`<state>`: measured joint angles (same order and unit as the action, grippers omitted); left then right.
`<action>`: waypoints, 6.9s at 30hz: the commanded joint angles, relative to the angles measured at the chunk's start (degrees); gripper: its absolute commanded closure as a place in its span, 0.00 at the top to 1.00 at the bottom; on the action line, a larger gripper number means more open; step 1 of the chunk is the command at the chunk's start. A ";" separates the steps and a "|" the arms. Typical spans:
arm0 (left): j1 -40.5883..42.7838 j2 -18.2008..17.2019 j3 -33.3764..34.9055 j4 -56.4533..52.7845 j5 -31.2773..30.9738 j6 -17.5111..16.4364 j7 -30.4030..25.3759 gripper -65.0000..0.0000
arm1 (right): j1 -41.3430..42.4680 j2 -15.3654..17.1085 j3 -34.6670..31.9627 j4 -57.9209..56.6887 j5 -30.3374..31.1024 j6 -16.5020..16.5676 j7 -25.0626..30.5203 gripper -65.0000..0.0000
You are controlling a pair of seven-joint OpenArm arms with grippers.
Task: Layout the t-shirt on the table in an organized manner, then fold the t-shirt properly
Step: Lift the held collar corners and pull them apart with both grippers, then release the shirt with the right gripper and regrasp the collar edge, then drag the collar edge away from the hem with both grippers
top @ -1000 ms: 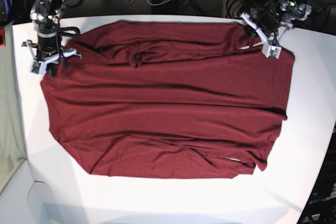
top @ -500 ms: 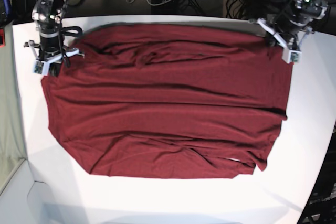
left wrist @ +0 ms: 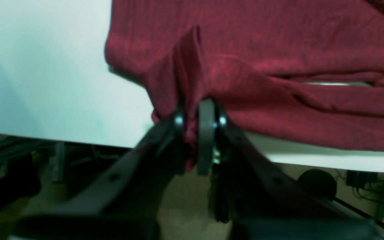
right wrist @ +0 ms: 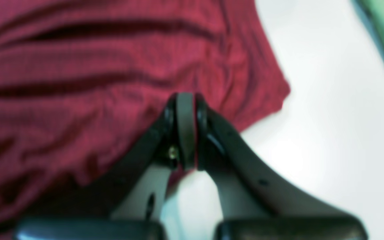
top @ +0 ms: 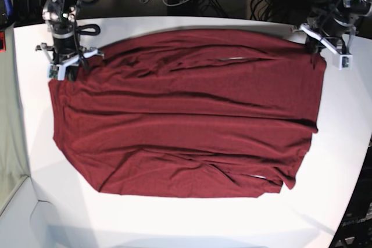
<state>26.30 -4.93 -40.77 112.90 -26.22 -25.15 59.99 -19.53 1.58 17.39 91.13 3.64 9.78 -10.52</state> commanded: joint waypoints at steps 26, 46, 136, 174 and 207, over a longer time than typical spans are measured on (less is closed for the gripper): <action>0.11 -0.57 2.75 -6.31 -0.73 -0.04 -0.87 0.00 | -13.48 -4.09 -11.01 10.63 0.45 0.02 1.43 0.37; 0.46 -0.57 2.66 -6.31 -0.73 -0.04 -1.31 0.00 | -11.64 -3.91 -11.19 3.24 0.18 0.02 1.43 0.61; -20.55 -3.82 -2.70 -25.03 -0.64 0.49 -1.39 0.42 | 4.80 -2.51 -10.05 4.12 0.10 0.02 1.43 0.00; -18.00 -3.47 -1.56 -25.12 -0.64 -0.04 -1.48 0.98 | 4.10 -2.51 -9.96 4.74 0.36 0.02 1.43 0.52; -17.56 -3.99 -0.76 -35.32 -0.64 -0.13 -4.91 0.19 | -3.64 -2.86 -22.27 4.47 0.10 0.02 1.43 0.66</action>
<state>8.23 -8.88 -41.78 78.35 -30.35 -26.20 51.09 -23.35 -1.10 -4.80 94.74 3.44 9.39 -10.52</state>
